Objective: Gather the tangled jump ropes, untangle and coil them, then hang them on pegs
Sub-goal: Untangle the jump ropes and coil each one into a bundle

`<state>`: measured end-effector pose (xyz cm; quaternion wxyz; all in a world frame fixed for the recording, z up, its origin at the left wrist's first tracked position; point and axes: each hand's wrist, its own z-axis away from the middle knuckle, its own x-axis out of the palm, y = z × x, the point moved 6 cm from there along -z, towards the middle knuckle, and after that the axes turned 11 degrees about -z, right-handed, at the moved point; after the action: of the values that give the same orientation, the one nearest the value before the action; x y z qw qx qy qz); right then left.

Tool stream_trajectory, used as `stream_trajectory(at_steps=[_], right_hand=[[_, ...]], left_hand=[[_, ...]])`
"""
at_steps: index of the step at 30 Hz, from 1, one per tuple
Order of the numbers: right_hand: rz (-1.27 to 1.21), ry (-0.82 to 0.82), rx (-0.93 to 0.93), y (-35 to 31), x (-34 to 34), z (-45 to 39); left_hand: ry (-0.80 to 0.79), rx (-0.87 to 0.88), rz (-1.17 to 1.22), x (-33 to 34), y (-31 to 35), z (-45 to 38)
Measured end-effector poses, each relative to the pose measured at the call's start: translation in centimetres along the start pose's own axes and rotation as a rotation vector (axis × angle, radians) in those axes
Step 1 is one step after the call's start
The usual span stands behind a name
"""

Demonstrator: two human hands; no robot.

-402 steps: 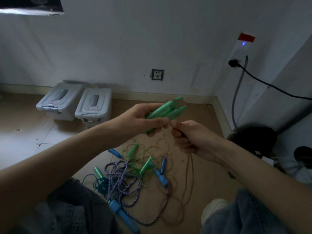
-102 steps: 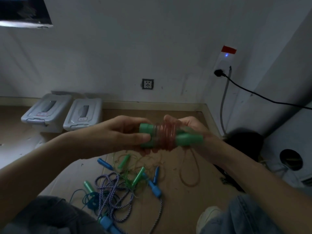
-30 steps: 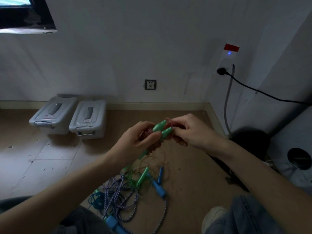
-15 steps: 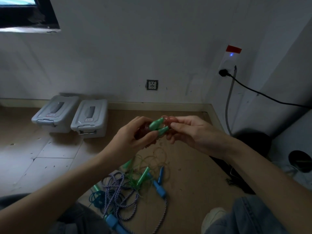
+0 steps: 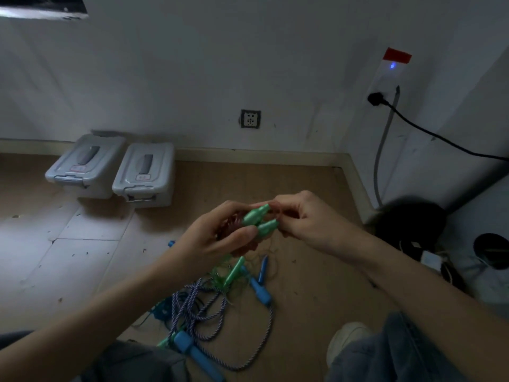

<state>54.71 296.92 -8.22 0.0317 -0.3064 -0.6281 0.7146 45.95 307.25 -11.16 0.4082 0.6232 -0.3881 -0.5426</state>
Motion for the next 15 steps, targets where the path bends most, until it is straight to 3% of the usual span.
stream_trajectory(at_steps=[4,9,15], right_hand=[[0.024,-0.093,0.037,0.4,0.5,0.0],[-0.297,-0.126,0.095,0.7,-0.2,0.8],[-0.532,0.104,0.057,0.6,-2.7,0.9]], left_hand=[[0.008,-0.022,0.043,-0.2,-0.3,0.0],[0.045,-0.006,0.018,-0.5,1.1,-1.1],[-0.026,0.027,-0.028,-0.3,1.9,-0.8]])
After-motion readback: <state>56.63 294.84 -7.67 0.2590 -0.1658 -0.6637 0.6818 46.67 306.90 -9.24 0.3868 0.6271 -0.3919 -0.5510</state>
